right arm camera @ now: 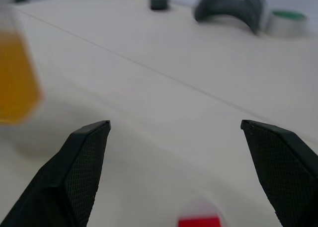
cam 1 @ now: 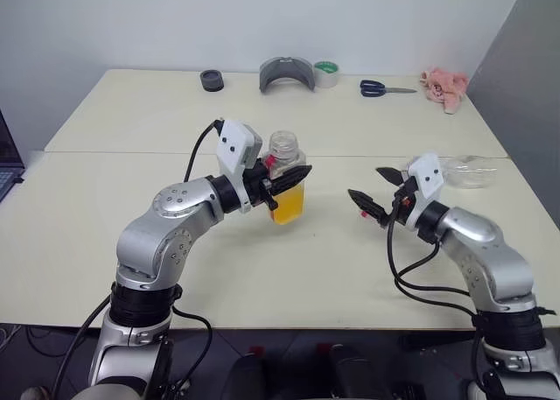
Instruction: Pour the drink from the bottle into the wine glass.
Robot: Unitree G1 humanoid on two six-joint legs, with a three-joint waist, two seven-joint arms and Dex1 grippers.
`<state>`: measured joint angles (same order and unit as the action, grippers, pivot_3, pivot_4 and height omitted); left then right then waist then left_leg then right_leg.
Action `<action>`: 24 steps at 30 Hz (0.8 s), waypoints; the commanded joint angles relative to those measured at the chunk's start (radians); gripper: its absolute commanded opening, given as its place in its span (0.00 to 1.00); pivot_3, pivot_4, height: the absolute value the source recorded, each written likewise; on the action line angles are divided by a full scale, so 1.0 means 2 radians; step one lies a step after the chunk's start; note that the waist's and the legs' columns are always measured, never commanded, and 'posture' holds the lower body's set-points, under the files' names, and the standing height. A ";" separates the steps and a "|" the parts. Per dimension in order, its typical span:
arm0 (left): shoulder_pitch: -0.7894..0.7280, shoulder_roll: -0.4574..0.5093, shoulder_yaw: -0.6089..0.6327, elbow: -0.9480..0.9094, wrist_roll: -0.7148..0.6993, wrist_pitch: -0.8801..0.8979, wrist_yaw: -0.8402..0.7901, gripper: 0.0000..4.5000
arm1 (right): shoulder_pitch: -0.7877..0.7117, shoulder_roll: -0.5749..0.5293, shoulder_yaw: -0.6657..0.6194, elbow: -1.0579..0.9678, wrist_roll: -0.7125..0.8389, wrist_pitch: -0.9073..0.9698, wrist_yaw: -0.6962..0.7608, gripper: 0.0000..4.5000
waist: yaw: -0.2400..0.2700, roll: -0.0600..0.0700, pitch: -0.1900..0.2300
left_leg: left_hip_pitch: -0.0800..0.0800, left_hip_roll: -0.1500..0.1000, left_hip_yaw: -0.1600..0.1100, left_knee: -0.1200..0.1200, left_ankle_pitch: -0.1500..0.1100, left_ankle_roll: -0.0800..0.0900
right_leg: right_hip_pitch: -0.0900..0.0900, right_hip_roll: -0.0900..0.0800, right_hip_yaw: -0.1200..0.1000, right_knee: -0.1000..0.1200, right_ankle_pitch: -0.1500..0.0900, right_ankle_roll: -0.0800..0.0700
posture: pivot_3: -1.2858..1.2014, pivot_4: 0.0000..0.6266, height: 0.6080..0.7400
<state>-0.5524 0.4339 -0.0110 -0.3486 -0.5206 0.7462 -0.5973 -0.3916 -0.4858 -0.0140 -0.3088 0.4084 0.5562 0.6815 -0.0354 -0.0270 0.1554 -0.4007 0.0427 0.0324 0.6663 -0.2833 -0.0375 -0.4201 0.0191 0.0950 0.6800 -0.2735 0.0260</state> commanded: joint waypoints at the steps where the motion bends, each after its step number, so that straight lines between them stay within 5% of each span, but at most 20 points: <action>1: -0.014 0.003 0.012 -0.009 0.003 -0.020 0.002 0.41 | -0.030 -0.009 0.006 -0.029 0.055 0.013 0.059 1.00 | 0.000 0.000 0.000 | 0.000 0.000 0.000 0.000 0.000 0.000 | 0.000 0.000 0.000 0.000 0.000 0.000 | 0.52 0.24 1.00; 12: -0.007 0.006 0.026 -0.003 0.019 -0.029 0.025 0.41 | -0.094 0.003 0.019 -0.042 0.107 0.040 0.074 1.00 | 0.001 0.000 0.000 | 0.000 0.001 0.000 0.001 0.000 0.000 | 0.000 0.000 0.000 0.000 0.000 0.000 | 0.52 0.24 1.00; 24: -0.021 -0.013 0.080 0.104 0.103 -0.118 0.140 0.41 | -0.110 0.031 0.047 -0.022 0.105 0.028 0.082 1.00 | 0.002 0.000 0.000 | 0.000 0.001 0.000 0.001 0.000 0.000 | 0.000 -0.001 0.000 0.000 0.000 0.000 | 0.52 0.24 1.00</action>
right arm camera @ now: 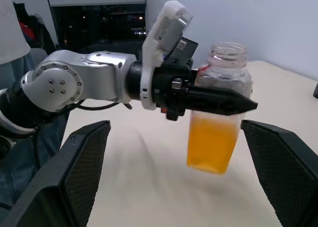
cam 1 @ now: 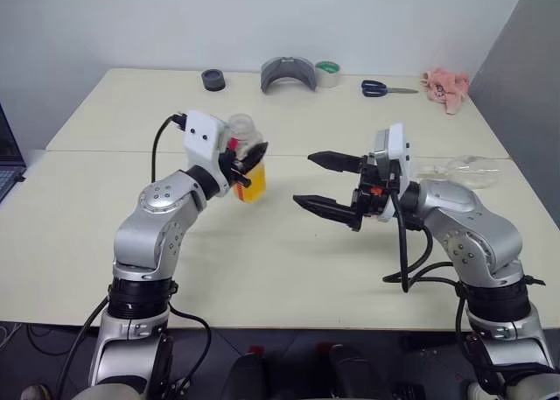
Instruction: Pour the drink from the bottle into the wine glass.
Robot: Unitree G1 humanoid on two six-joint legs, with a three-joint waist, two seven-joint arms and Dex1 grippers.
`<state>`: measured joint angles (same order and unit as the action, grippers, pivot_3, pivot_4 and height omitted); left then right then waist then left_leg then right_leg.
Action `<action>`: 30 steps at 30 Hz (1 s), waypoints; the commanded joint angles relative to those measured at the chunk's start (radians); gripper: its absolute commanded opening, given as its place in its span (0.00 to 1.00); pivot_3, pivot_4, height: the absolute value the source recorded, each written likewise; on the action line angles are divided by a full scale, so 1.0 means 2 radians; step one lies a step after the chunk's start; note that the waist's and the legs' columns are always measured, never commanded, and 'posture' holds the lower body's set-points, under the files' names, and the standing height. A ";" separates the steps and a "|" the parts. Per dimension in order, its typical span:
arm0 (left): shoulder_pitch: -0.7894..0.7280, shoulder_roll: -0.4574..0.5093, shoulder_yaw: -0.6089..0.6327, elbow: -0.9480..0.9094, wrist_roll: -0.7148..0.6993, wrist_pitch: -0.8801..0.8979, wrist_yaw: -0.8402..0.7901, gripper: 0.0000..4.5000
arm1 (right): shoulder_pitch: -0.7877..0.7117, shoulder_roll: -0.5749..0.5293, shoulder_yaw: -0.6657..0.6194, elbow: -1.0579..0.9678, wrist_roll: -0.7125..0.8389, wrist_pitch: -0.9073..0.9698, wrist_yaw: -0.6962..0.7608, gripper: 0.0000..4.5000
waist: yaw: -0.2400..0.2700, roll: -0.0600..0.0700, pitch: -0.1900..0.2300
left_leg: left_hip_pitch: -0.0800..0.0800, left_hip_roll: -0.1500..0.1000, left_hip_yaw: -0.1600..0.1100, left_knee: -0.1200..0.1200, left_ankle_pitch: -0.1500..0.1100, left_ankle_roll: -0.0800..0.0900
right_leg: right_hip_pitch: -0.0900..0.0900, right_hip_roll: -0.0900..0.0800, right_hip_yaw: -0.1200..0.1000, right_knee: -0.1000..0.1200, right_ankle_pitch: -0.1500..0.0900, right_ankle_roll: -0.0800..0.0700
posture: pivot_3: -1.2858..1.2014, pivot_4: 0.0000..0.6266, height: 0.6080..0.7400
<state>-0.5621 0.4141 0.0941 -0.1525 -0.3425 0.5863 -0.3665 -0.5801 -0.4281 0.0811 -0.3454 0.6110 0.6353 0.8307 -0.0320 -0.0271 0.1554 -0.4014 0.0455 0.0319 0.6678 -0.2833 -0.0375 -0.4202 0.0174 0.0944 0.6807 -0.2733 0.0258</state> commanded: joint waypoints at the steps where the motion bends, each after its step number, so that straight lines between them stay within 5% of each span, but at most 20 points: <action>1: -0.016 -0.004 0.037 0.017 0.019 -0.050 0.034 0.41 | -0.018 0.004 0.001 -0.001 0.003 -0.013 0.010 1.00 | 0.000 0.000 0.000 | 0.000 0.000 0.000 0.000 0.000 0.000 | 0.000 0.000 0.000 0.000 0.000 0.000 | 0.52 0.24 1.00; 16: -0.034 0.001 0.094 0.184 0.063 -0.201 0.090 0.41 | -0.051 0.022 0.019 0.022 0.001 -0.018 0.023 1.00 | 0.001 0.000 0.000 | 0.000 0.000 0.000 0.000 0.000 0.000 | 0.000 -0.001 -0.001 0.000 0.000 0.000 | 0.52 0.24 1.00; 30: -0.031 -0.016 0.096 0.242 0.053 -0.217 0.077 0.41 | -0.065 0.033 0.012 0.029 0.008 0.000 0.011 1.00 | 0.000 0.000 0.000 | 0.000 0.000 0.000 0.000 0.000 0.000 | 0.000 -0.001 -0.001 0.000 0.000 0.000 | 0.52 0.24 1.00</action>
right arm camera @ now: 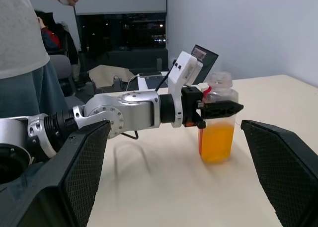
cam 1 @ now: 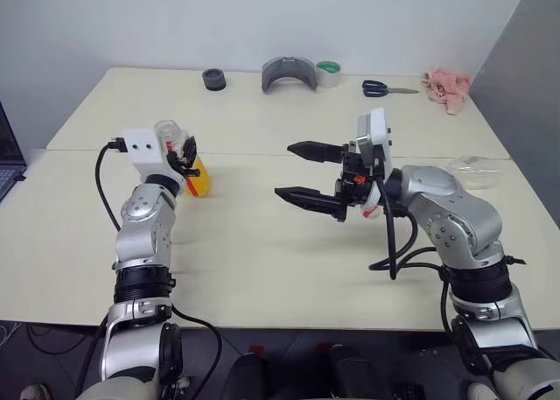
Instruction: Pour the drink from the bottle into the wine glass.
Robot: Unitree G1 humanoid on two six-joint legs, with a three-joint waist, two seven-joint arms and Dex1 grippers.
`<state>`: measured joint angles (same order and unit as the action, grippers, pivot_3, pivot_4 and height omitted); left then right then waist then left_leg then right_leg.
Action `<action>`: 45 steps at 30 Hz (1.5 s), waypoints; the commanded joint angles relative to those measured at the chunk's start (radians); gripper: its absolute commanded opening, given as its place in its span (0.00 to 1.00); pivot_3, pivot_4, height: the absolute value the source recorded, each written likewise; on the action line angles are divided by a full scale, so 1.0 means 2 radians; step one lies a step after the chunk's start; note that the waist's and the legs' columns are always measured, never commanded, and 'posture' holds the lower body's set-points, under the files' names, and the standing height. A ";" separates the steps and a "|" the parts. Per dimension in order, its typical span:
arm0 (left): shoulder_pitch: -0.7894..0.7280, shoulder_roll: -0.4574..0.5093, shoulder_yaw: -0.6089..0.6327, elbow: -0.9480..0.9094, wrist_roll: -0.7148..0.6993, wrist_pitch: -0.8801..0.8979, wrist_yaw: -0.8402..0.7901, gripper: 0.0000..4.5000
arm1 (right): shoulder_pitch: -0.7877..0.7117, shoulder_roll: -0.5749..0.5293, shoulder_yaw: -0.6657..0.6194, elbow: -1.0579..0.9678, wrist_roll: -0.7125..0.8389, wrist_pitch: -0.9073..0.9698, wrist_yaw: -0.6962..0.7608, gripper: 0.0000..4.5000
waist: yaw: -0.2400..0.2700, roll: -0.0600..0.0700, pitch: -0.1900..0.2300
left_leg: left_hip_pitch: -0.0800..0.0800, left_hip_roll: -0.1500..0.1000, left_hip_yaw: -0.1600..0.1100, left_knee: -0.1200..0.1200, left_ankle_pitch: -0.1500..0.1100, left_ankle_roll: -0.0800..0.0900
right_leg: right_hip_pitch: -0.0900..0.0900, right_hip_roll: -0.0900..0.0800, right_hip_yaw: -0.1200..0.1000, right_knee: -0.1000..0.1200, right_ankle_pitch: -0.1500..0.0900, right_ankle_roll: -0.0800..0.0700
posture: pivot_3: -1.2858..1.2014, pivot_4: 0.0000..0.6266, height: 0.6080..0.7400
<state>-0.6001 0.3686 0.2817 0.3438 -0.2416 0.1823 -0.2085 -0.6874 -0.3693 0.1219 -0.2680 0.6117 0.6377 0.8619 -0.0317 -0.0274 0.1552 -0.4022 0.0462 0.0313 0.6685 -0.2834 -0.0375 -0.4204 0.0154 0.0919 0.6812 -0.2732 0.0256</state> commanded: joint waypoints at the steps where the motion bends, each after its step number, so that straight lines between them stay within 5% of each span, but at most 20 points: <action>1: -0.012 0.008 0.002 -0.004 0.003 -0.015 -0.002 0.41 | -0.011 0.004 -0.008 -0.010 0.008 -0.001 -0.005 1.00 | 0.000 0.000 0.000 | 0.000 0.000 0.000 0.000 0.000 0.000 | 0.000 0.000 0.000 0.000 0.000 0.000 | 0.52 0.24 1.00; 10: -0.005 0.015 -0.013 0.008 0.019 -0.009 -0.008 0.41 | -0.009 0.007 -0.010 -0.014 0.007 0.003 -0.020 1.00 | 0.000 0.000 0.000 | 0.000 0.000 0.000 0.000 0.000 0.000 | 0.000 0.000 0.000 0.000 0.000 0.000 | 0.52 0.24 1.00; 11: -0.003 0.015 -0.014 0.006 0.019 -0.006 -0.008 0.55 | -0.009 0.006 -0.010 -0.015 0.007 0.003 -0.021 1.00 | 0.000 0.000 0.000 | 0.000 0.000 0.000 0.000 0.000 0.000 | 0.000 0.000 0.000 0.000 0.000 0.000 | 0.52 0.24 1.00; 18: 0.012 0.014 -0.013 -0.014 0.018 0.009 -0.004 0.99 | -0.003 0.007 -0.009 -0.021 0.008 0.005 -0.027 1.00 | 0.000 0.000 0.000 | 0.000 0.000 0.000 0.000 0.000 0.000 | 0.000 0.000 0.000 0.000 0.000 0.000 | 0.52 0.24 1.00; 45: 0.263 -0.070 -0.023 -0.417 -0.014 0.208 0.075 0.99 | 0.064 -0.007 -0.012 -0.044 -0.007 -0.006 -0.052 1.00 | -0.001 -0.001 -0.001 | 0.000 0.000 0.000 0.000 0.000 0.000 | 0.000 0.000 0.001 0.000 0.000 0.000 | 0.52 0.24 1.00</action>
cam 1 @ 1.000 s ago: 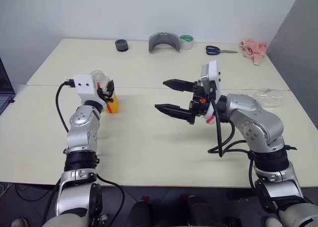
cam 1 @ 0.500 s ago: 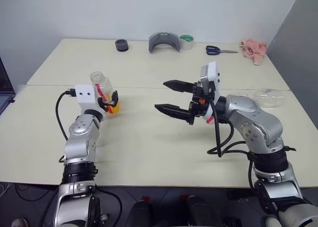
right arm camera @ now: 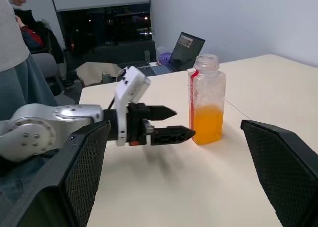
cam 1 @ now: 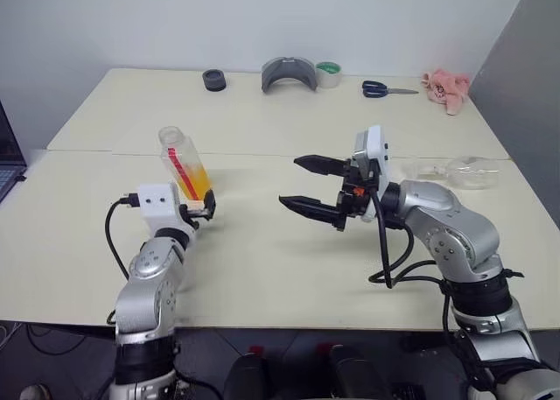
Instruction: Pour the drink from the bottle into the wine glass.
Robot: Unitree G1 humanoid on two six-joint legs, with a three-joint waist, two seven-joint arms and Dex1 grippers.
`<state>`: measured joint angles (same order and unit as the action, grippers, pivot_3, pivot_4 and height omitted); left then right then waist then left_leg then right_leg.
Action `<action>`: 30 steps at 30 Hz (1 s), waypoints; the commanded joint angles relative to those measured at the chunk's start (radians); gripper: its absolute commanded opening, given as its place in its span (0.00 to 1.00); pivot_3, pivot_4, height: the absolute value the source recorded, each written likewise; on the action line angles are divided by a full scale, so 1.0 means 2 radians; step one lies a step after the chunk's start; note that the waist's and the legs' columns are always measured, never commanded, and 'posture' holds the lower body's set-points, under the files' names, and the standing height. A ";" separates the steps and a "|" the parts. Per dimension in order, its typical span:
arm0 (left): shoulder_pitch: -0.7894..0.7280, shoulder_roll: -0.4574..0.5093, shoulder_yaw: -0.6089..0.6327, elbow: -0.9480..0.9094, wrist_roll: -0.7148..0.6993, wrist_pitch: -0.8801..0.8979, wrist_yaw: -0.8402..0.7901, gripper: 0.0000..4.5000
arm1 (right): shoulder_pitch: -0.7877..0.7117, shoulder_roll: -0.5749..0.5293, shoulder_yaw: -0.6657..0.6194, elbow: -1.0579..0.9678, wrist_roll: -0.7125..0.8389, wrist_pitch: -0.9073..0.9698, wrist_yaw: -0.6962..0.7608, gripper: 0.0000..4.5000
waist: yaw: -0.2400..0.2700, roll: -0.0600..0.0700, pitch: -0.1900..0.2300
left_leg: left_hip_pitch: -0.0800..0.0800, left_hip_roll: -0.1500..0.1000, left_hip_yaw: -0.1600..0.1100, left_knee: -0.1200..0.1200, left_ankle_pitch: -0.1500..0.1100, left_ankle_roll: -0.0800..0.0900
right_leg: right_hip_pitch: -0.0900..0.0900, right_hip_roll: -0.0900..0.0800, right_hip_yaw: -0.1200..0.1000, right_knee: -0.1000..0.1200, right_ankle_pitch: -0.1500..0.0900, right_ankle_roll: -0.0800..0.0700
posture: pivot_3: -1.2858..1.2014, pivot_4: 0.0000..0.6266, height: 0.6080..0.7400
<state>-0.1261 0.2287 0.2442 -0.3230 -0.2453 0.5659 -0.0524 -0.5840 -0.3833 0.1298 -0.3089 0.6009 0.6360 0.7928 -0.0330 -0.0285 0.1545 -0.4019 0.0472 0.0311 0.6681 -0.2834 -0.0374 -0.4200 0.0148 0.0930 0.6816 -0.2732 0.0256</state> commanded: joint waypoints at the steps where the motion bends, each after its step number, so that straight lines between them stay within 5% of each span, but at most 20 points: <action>1: 0.035 0.001 -0.007 -0.102 -0.015 0.022 -0.006 0.99 | 0.017 0.000 -0.018 -0.025 -0.002 -0.004 -0.023 1.00 | 0.000 -0.001 0.000 | 0.000 0.000 0.000 0.000 0.000 0.000 | 0.000 0.000 0.000 0.000 0.000 0.000 | 0.52 0.24 1.00; 10: 0.014 0.066 -0.018 -0.217 -0.106 0.107 -0.083 0.99 | 0.053 0.019 -0.057 0.020 -0.046 0.004 -0.148 1.00 | 0.000 -0.001 -0.001 | 0.001 -0.001 0.000 0.000 0.000 0.000 | 0.001 0.001 0.000 0.000 0.000 0.000 | 0.52 0.24 1.00; 17: -0.031 0.131 -0.019 -0.220 -0.203 0.141 -0.174 0.99 | 0.046 0.050 -0.166 0.089 -0.033 0.064 -0.273 1.00 | 0.000 -0.001 0.000 | 0.001 -0.001 0.000 0.000 0.000 0.000 | 0.001 0.001 0.001 0.000 0.000 0.000 | 0.52 0.24 1.00; 30: -0.099 0.158 -0.073 -0.141 -0.189 0.089 -0.240 0.99 | 0.011 0.112 -0.340 0.128 0.061 0.166 -0.440 1.00 | -0.001 -0.001 0.000 | 0.001 -0.001 0.001 -0.001 0.000 0.000 | 0.000 0.002 0.001 0.000 0.000 0.000 | 0.52 0.24 1.00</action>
<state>-0.3051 0.5374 0.1032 -0.6028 -0.6311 0.7722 -0.5187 -0.5419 -0.1657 -0.4945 -0.0509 0.6771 0.9493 -0.0361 -0.0343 -0.0298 0.1536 -0.4005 0.0444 0.0327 0.6670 -0.2833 -0.0376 -0.4194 0.0188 0.0951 0.6807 -0.2733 0.0258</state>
